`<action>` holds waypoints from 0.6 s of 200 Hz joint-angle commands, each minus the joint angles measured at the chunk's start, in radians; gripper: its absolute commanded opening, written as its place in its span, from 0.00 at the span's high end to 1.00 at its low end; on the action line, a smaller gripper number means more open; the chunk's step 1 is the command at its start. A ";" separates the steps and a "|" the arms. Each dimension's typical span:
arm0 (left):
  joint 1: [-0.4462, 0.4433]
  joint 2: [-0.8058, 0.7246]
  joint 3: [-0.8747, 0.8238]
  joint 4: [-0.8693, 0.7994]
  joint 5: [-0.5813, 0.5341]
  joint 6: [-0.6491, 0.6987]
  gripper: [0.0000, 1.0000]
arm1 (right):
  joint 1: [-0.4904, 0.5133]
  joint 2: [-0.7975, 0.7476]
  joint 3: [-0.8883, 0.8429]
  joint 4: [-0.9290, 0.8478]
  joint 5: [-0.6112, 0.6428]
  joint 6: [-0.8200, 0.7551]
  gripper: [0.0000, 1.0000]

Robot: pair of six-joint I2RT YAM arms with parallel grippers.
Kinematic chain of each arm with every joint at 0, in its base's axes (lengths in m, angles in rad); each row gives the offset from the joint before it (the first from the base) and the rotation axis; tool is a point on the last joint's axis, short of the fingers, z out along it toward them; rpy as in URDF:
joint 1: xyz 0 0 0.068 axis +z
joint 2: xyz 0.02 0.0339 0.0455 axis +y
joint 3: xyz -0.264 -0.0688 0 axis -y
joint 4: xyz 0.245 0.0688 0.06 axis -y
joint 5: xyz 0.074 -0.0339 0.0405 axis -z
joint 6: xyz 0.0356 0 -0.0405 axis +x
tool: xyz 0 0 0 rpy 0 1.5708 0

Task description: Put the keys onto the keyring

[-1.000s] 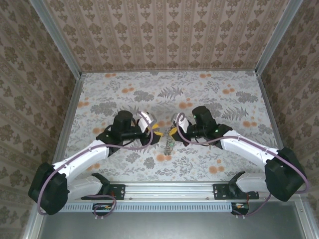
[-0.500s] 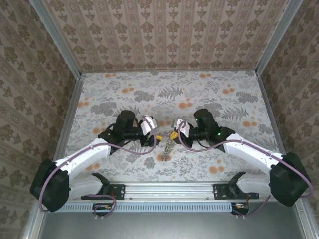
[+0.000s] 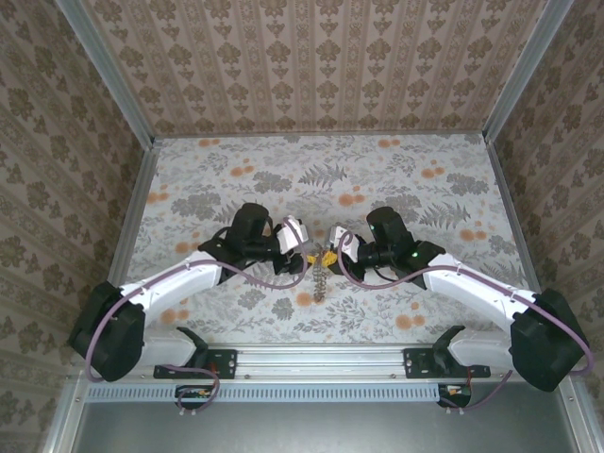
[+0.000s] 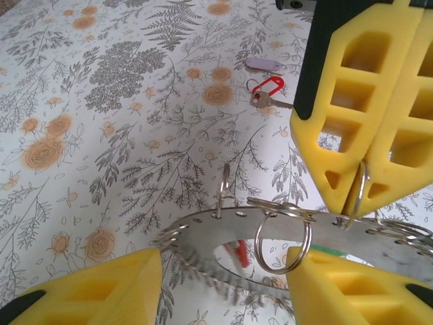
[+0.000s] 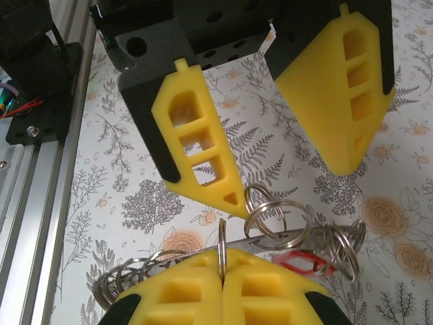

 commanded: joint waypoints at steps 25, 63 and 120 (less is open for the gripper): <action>-0.003 0.031 0.056 0.017 0.044 0.019 0.64 | 0.008 -0.016 -0.006 0.010 -0.053 -0.019 1.00; 0.005 0.060 0.073 0.043 0.092 -0.032 0.69 | 0.014 -0.016 -0.006 -0.005 -0.043 -0.025 1.00; 0.069 0.039 0.008 0.188 -0.040 -0.218 0.69 | 0.031 -0.028 -0.034 0.032 0.051 -0.050 1.00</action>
